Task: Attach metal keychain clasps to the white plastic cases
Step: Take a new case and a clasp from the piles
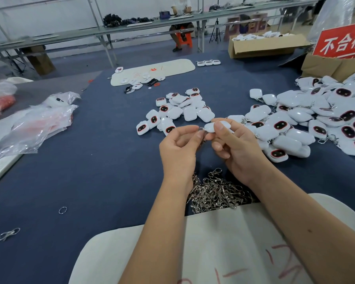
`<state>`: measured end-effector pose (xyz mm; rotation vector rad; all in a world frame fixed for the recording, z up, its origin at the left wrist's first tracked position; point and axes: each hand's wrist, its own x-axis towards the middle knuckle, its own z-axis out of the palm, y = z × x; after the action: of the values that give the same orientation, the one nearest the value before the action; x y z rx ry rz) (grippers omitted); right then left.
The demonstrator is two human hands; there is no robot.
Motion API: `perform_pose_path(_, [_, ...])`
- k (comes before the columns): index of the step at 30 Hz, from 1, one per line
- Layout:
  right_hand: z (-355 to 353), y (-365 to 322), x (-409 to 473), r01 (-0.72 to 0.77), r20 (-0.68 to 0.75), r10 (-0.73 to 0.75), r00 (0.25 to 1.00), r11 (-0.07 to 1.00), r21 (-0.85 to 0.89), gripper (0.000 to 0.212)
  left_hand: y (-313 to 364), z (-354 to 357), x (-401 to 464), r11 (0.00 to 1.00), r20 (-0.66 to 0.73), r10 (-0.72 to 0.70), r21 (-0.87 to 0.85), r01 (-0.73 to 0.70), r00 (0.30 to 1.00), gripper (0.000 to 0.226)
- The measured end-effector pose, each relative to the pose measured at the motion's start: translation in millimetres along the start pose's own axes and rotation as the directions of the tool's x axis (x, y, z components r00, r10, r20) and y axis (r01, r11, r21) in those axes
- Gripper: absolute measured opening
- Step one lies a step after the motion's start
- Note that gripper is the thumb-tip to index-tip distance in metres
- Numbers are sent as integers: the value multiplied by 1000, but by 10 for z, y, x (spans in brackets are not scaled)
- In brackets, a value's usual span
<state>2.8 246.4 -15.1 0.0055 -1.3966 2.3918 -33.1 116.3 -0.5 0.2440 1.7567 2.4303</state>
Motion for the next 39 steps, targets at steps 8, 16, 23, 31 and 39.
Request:
perform_pose_path(8, [-5,6,-8,0,-49,-2,999,999,-39,30,-2,-78,52,910,79,204,351,-219,976,24])
perform_pose_path(16, [38,13,-3,-41,-144,10,990,976,-212,40,16,-190,81,802,291,266,461,-379,919,20])
perform_pose_path(23, [23,-7,-3,37,-60,-41,997,997,-69,32,-20,-34,17,983,51,10,181,-19,999,7])
perform_pose_path(31, [13,-4,-12,75,-3,-75,997,995,-62,39,36,-51,38,977,142,-204,-32,211,969,9])
perform_pose_path(39, [9,57,-1,42,-23,-48,999,978,-203,35,24,-33,36,1000,-21,-12,-27,11,1000,14])
